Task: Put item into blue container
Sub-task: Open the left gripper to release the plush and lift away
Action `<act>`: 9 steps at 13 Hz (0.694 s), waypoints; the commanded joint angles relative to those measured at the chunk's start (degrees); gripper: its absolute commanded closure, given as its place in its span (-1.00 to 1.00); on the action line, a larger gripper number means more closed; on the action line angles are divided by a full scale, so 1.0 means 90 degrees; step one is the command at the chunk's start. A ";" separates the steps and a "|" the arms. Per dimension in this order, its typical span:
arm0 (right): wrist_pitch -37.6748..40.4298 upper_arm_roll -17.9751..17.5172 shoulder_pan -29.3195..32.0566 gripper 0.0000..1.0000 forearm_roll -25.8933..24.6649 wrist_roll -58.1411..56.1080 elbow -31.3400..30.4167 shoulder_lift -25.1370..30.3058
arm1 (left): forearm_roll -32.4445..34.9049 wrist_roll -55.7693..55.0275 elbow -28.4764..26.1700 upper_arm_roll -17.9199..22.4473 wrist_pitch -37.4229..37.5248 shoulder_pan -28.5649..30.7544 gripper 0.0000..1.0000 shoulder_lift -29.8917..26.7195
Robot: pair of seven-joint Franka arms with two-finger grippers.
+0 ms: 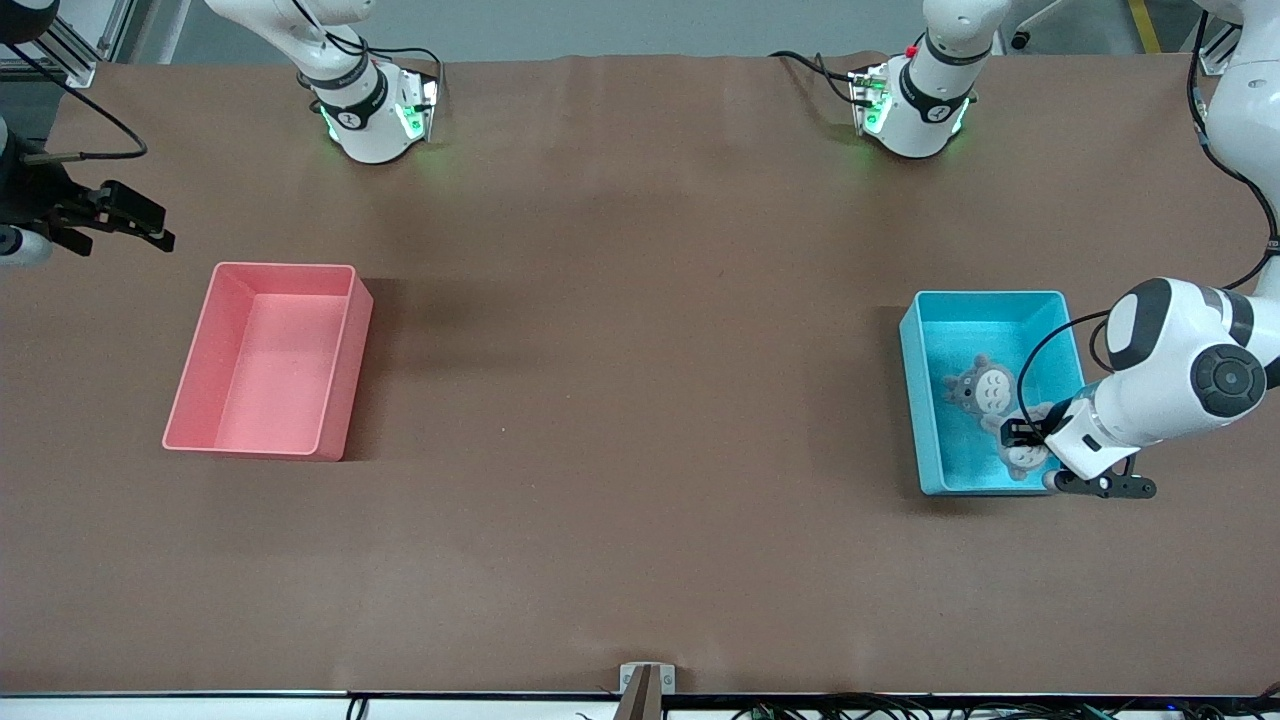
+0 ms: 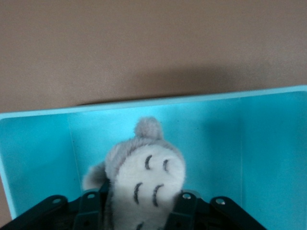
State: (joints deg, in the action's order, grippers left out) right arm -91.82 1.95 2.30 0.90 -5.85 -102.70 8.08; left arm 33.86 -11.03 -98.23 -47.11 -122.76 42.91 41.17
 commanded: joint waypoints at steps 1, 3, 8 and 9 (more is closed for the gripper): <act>-0.0071 -0.0021 0.0018 -1.00 0.0056 -0.0073 -0.0201 0.0186 | 0.0125 -0.0044 0.0075 -0.0010 0.0056 -0.0002 -1.00 -0.0150; -0.0071 -0.0021 0.0018 -1.00 0.0046 -0.0160 -0.0191 0.0186 | 0.0095 -0.0006 0.0085 -0.0030 0.0066 0.0036 -1.00 -0.0287; -0.0062 -0.0021 0.0028 -1.00 0.0075 -0.0230 -0.0191 0.0186 | -0.0002 -0.0005 0.0095 -0.0156 0.0377 0.0056 -1.00 -0.0755; -0.0052 -0.0021 0.0028 -1.00 0.0085 -0.0142 -0.0191 0.0196 | -0.0012 0.0014 0.0095 -0.0176 0.0533 0.0066 -1.00 -0.0911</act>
State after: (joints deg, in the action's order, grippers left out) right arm -91.82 1.94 2.29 0.91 -7.45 -102.71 8.08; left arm 33.86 -11.04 -96.87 -48.01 -120.87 43.14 36.40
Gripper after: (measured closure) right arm 0.000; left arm 0.000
